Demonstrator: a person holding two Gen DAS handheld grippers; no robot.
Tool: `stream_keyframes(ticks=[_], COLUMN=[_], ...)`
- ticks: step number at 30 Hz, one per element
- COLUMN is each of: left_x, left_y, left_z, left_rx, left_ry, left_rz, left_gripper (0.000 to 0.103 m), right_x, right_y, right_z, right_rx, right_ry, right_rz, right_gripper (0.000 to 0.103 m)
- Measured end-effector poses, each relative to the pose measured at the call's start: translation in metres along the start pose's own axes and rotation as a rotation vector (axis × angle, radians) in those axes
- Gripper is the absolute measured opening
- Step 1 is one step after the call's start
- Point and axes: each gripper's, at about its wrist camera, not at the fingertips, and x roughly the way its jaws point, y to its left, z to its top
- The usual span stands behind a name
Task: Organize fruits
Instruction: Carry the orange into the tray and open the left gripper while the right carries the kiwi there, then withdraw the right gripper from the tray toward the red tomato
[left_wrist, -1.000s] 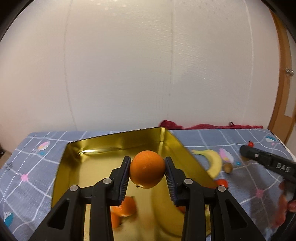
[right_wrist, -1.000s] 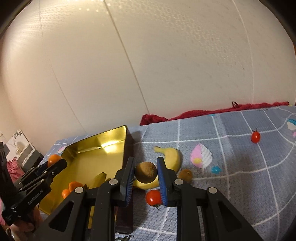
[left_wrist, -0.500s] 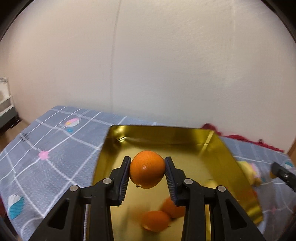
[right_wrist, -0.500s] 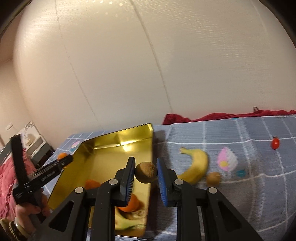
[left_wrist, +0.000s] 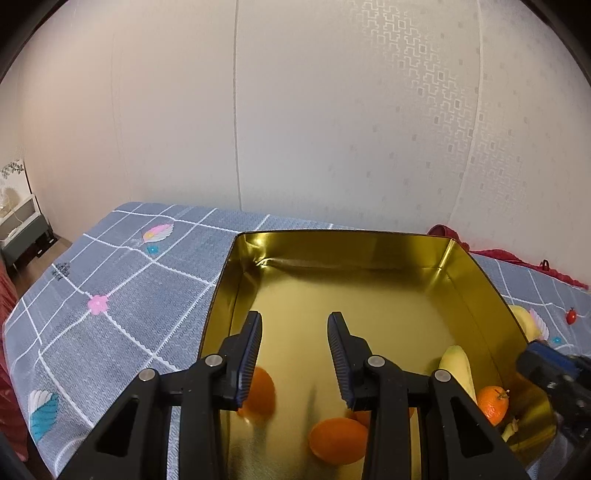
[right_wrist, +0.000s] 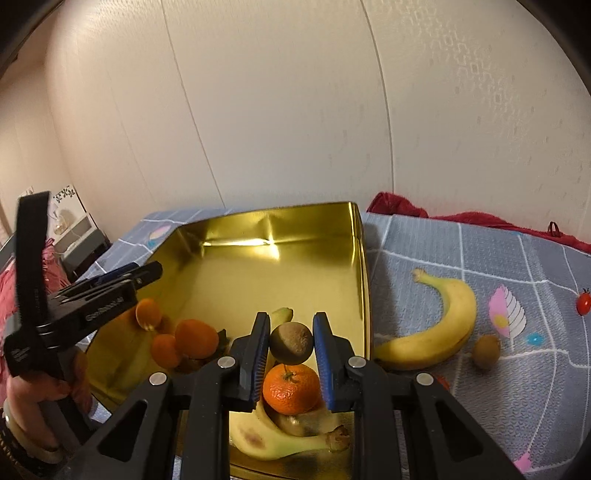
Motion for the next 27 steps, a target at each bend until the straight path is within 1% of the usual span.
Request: stream_keyframes(ticks=[3, 5, 7, 9, 13, 15, 18, 20, 22, 27], left_x=[-0.006, -0.012, -0.019, -0.025, -0.030, -0.030, -0.030, -0.030, -0.031, -0.035], left_y=[-0.004, -0.009, -0.015, -0.022, -0.031, -0.033, -0.032, -0.030, -0.028, -0.032], left_z=[-0.002, -0.005, -0.008, -0.011, -0.014, -0.014, -0.013, -0.013, -0.012, -0.013], left_rx=[-0.002, 0.009, 0.029, 0.048, 0.075, 0.075, 0.062, 0.051, 0.036, 0.032], left_ry=[-0.007, -0.015, -0.029, -0.042, -0.051, -0.050, -0.052, -0.054, -0.057, -0.073], left_rz=[-0.033, -0.063, -0.090, -0.118, -0.143, -0.144, -0.151, -0.161, -0.179, -0.210], left_gripper=[0.038, 0.043, 0.054, 0.061, 0.066, 0.067, 0.072, 0.076, 0.082, 0.088], right_x=[0.008, 0.013, 0.015, 0.018, 0.019, 0.017, 0.006, -0.003, -0.008, -0.019], right_y=[0.000, 0.000, 0.000, -0.001, -0.005, -0.007, -0.012, -0.022, -0.031, -0.059], right_z=[0.001, 0.002, 0.002, 0.003, 0.002, 0.003, 0.005, 0.006, 0.006, 0.006], right_rx=[-0.003, -0.002, -0.003, 0.001, -0.001, 0.007, 0.029, 0.075, 0.124, 0.245], right_ry=[0.010, 0.020, 0.031, 0.039, 0.036, 0.028, -0.012, -0.043, -0.057, -0.078], right_rz=[-0.013, -0.015, -0.029, -0.035, -0.077, -0.079, -0.086, -0.086, -0.089, -0.104], right_gripper=[0.024, 0.024, 0.024, 0.025, 0.029, 0.029, 0.031, 0.032, 0.032, 0.032])
